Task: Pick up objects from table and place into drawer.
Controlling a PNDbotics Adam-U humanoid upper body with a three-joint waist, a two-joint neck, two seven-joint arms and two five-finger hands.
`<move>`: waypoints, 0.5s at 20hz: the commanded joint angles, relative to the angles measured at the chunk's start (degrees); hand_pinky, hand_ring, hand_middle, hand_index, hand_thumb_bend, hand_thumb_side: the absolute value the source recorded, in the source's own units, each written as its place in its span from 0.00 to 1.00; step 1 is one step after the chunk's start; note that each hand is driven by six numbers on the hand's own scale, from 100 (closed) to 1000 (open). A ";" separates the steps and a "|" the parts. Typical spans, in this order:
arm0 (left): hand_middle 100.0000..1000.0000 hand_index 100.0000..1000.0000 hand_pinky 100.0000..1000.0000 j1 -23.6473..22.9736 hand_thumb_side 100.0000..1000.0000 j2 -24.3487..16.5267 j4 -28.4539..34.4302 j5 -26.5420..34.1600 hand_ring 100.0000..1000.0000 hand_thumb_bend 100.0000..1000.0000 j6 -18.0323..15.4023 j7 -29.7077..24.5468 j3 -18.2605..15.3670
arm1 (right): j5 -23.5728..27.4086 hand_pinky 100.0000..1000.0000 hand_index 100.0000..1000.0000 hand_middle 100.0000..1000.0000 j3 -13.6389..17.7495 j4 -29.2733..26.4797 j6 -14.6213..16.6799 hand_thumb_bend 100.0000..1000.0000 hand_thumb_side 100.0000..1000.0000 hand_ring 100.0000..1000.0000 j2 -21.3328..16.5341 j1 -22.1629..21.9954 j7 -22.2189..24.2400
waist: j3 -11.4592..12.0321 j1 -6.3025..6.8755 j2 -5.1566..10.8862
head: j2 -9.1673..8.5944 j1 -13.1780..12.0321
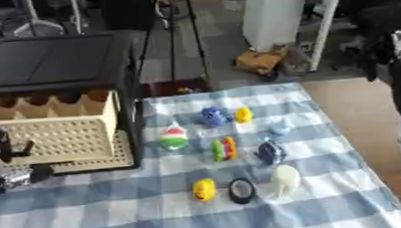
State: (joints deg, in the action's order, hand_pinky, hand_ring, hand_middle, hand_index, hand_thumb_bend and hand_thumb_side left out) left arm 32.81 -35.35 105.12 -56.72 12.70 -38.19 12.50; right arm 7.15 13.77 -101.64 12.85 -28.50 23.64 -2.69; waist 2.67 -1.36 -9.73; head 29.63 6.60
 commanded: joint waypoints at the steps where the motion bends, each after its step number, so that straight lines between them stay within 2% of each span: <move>1: 0.00 0.49 0.00 0.83 1.00 -1.78 1.44 0.51 0.00 0.75 0.36 0.28 -1.15 | 0.14 0.01 0.68 0.28 0.51 -0.43 -0.05 0.18 0.80 0.24 -1.28 0.41 -0.05 | 0.00 0.04 1.26 | 0.20 0.12; 6: 0.00 0.65 0.00 1.17 1.00 -1.48 1.43 0.69 0.00 0.74 0.31 0.89 -1.04 | 0.17 0.01 0.68 0.28 0.52 -0.43 -0.04 0.18 0.80 0.24 -1.25 0.35 -0.05 | -0.08 0.00 1.27 | 0.25 0.10; 10: 0.00 0.67 0.00 1.53 1.00 -1.23 1.32 0.39 0.00 0.74 0.34 1.62 -1.06 | 0.19 0.01 0.68 0.28 0.51 -0.46 -0.04 0.18 0.79 0.24 -1.24 0.33 -0.03 | -0.09 -0.02 1.29 | 0.27 0.10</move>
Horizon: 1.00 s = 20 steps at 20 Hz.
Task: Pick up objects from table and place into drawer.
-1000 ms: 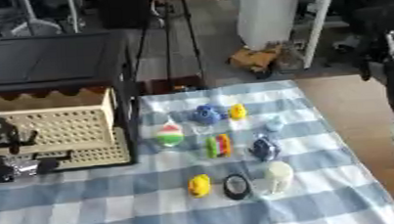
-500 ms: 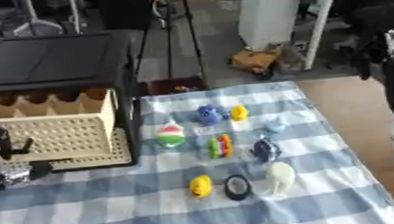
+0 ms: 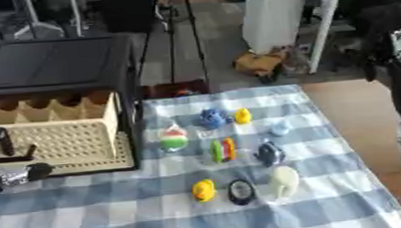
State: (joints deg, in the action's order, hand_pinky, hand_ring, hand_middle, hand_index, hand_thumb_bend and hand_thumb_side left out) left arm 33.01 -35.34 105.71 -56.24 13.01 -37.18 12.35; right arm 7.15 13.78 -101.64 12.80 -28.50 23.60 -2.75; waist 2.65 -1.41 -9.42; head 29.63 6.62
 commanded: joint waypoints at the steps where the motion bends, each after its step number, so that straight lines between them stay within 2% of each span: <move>1: 0.00 0.67 0.00 1.41 1.00 -1.22 0.74 -0.14 0.00 0.74 -0.02 0.69 -0.92 | 0.19 0.01 0.68 0.28 0.51 -0.46 0.02 0.18 0.79 0.24 -1.23 0.36 0.03 | -0.07 0.02 0.99 | 0.27 0.10; 6: 0.00 0.66 0.00 1.56 1.00 -1.39 2.21 -0.07 0.00 0.73 -0.19 1.45 -1.74 | 0.19 0.01 0.68 0.28 0.52 -0.41 0.02 0.18 0.80 0.24 -1.28 0.27 0.05 | 0.01 -0.02 1.02 | 0.39 0.25; 11: 0.00 0.65 0.00 0.59 1.00 -1.17 5.92 1.09 0.00 0.71 0.29 4.28 -4.17 | -0.02 0.01 0.69 0.28 0.44 -0.33 0.02 0.19 0.79 0.24 -1.39 0.08 0.44 | 0.21 -0.15 1.01 | 0.55 0.51; 15: 0.00 0.65 0.00 -0.45 1.00 -0.41 8.50 3.91 0.00 0.75 1.48 7.76 -6.44 | -1.69 0.04 0.70 0.29 0.02 -0.09 -0.17 0.30 0.76 0.27 -1.93 -0.04 2.55 | 0.51 -0.31 1.01 | 0.65 0.69; 20: 0.00 0.65 0.00 -1.51 1.00 0.96 8.87 7.57 0.00 0.82 2.10 13.51 -8.59 | -8.06 0.08 0.73 0.33 -1.47 1.24 -0.52 0.46 0.68 0.30 -3.87 0.17 8.26 | 1.02 -0.60 1.14 | 0.84 1.05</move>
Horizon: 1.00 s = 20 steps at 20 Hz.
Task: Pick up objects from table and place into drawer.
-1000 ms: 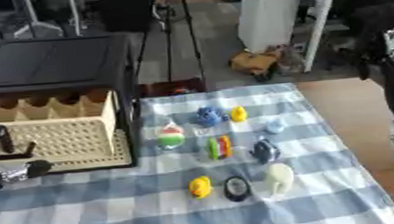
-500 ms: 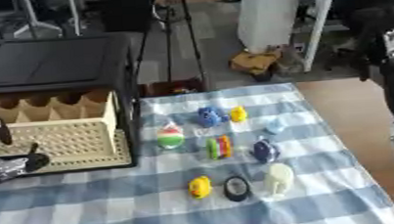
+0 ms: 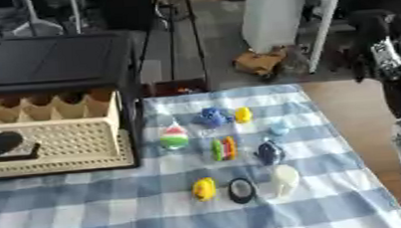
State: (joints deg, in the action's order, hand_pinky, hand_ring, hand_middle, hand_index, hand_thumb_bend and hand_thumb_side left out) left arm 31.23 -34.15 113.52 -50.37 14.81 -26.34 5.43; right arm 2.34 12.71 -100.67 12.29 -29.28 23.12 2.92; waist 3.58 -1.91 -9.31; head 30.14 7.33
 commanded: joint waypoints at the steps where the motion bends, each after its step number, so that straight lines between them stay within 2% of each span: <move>1: 0.00 0.65 0.00 0.01 1.00 0.09 1.07 2.43 0.00 0.83 0.46 3.84 -1.97 | -5.00 0.08 0.74 0.33 -0.83 0.77 0.02 0.48 0.67 0.30 -3.68 0.76 3.81 | 0.20 -0.17 1.06 | 0.40 0.43; 8: 0.00 0.64 0.00 -0.96 1.00 2.00 1.07 7.23 0.00 0.83 0.73 9.98 -2.87 | -15.30 0.11 0.76 0.35 -5.09 4.89 2.12 0.61 0.56 0.33 -7.92 2.25 10.68 | 0.82 -0.57 1.19 | 0.58 0.77; 15: 0.00 0.64 0.00 -1.31 1.00 3.17 1.07 10.51 0.00 0.83 0.72 13.03 -3.21 | -20.74 0.13 0.79 0.35 -8.67 8.72 4.56 0.64 0.43 0.33 -10.75 3.58 15.13 | 1.16 -0.74 1.22 | 0.81 0.97; 16: 0.00 0.64 0.00 -1.35 1.00 3.29 1.07 10.90 0.00 0.82 0.72 13.28 -3.24 | -21.63 0.13 0.79 0.35 -9.08 9.17 4.91 0.63 0.45 0.33 -11.03 3.74 15.91 | 1.20 -0.75 1.21 | 0.83 1.01; 18: 0.00 0.64 0.00 -1.41 1.00 3.43 1.07 11.57 0.00 0.82 0.66 13.54 -3.20 | -23.18 0.13 0.80 0.33 -10.08 10.14 5.62 0.63 0.44 0.32 -11.70 4.06 17.77 | 1.30 -0.78 1.21 | 0.90 1.09; 20: 0.00 0.64 0.00 -1.51 1.00 3.51 1.07 11.99 0.00 0.82 0.61 13.64 -3.21 | -24.42 0.08 0.79 0.26 -10.79 11.01 6.28 0.64 0.42 0.25 -12.33 4.39 19.60 | 1.40 -0.81 1.23 | 0.95 1.11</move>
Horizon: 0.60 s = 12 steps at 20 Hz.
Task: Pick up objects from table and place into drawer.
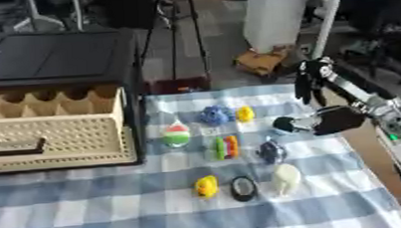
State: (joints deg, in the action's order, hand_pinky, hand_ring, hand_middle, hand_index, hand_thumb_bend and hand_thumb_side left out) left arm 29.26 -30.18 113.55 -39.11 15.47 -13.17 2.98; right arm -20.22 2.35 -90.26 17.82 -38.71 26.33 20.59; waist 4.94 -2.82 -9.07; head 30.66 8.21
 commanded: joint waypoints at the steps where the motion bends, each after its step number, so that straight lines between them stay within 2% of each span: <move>1: 0.00 0.64 0.00 0.38 1.00 -0.39 1.04 0.86 0.00 0.82 -0.05 0.52 -0.80 | -2.25 0.06 0.79 0.23 -0.59 0.98 1.00 0.64 0.41 0.23 -3.14 1.32 2.50 | 0.07 0.08 0.99 | 0.48 0.23; 3: 0.00 0.64 0.00 0.23 1.00 -0.32 1.04 1.03 0.00 0.82 -0.01 0.61 -0.88 | -2.70 0.03 0.77 0.19 -0.78 1.65 1.36 0.64 0.42 0.19 -3.58 1.46 3.21 | 0.12 0.06 0.99 | 0.54 0.24; 12: 0.00 0.64 0.00 -0.22 1.00 -0.10 0.71 1.35 0.00 0.81 -0.21 0.49 -0.87 | -3.19 0.02 0.76 0.15 -2.35 3.89 3.00 0.64 0.39 0.15 -5.94 1.72 7.10 | 0.21 -0.19 1.03 | 0.83 0.24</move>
State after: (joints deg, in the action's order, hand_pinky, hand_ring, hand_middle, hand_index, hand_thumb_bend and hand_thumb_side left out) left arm 28.55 -29.73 113.52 -37.98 15.41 -12.78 2.94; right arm -23.10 -0.31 -86.29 20.61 -42.10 27.05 27.16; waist 5.10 -3.09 -9.05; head 31.13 8.24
